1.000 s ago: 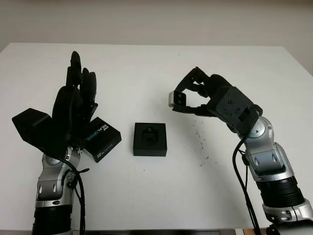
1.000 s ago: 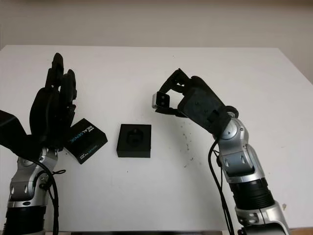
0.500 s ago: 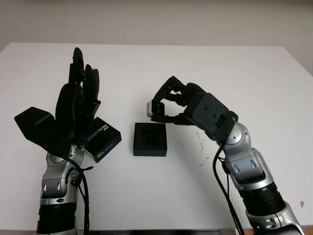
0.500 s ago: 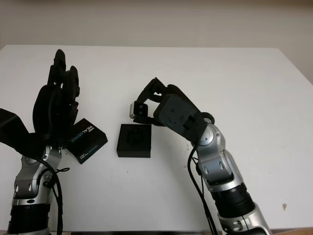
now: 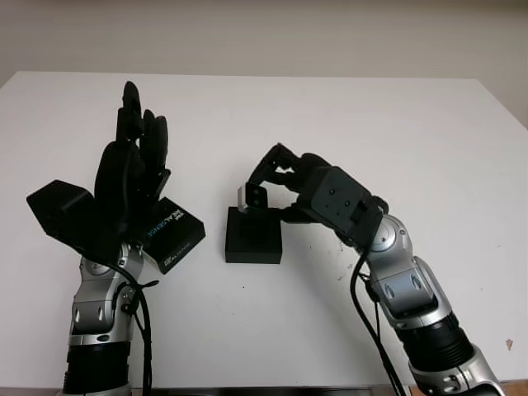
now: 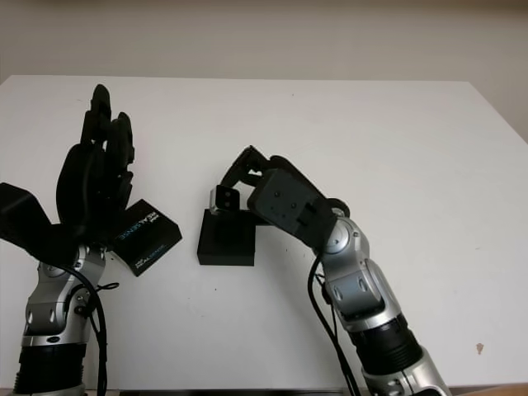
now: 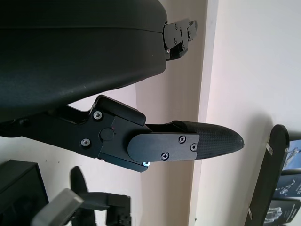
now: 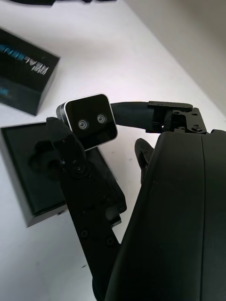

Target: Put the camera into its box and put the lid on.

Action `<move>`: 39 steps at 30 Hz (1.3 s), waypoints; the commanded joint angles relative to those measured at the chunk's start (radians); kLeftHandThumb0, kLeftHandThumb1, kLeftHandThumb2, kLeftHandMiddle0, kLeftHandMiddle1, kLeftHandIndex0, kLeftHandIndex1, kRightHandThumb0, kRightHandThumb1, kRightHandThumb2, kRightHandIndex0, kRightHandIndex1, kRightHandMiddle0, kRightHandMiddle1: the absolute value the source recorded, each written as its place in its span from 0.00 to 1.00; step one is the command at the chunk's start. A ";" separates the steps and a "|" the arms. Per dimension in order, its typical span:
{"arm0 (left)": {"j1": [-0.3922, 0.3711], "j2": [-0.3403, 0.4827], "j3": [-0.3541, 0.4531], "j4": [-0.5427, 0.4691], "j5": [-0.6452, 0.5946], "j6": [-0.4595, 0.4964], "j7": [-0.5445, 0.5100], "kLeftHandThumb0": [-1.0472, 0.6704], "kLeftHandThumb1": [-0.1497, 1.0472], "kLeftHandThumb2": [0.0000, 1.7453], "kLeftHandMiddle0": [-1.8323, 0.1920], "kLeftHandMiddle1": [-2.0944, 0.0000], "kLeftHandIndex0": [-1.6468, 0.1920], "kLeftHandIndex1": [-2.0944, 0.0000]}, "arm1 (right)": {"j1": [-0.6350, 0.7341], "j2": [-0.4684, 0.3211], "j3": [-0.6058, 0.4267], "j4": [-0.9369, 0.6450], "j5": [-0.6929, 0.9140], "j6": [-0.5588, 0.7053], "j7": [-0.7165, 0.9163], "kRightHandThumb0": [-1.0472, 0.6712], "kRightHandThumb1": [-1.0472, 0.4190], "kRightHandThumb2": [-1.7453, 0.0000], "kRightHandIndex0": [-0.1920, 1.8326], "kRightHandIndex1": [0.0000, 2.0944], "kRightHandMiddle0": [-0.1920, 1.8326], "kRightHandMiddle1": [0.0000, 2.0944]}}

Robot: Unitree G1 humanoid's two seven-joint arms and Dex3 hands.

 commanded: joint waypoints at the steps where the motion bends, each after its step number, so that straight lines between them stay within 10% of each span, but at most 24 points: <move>1: -0.013 0.002 -0.003 -0.024 0.003 -0.004 0.002 0.14 1.00 0.24 1.00 1.00 1.00 1.00 | 0.001 -0.014 0.010 -0.019 -0.012 -0.004 0.006 0.40 0.02 0.97 0.29 0.06 0.20 0.99; 39: -0.011 0.007 -0.005 -0.036 0.005 -0.010 -0.005 0.14 1.00 0.25 1.00 1.00 1.00 1.00 | 0.057 -0.041 0.046 -0.063 -0.095 0.058 0.027 0.40 0.00 0.95 0.29 0.06 0.22 1.00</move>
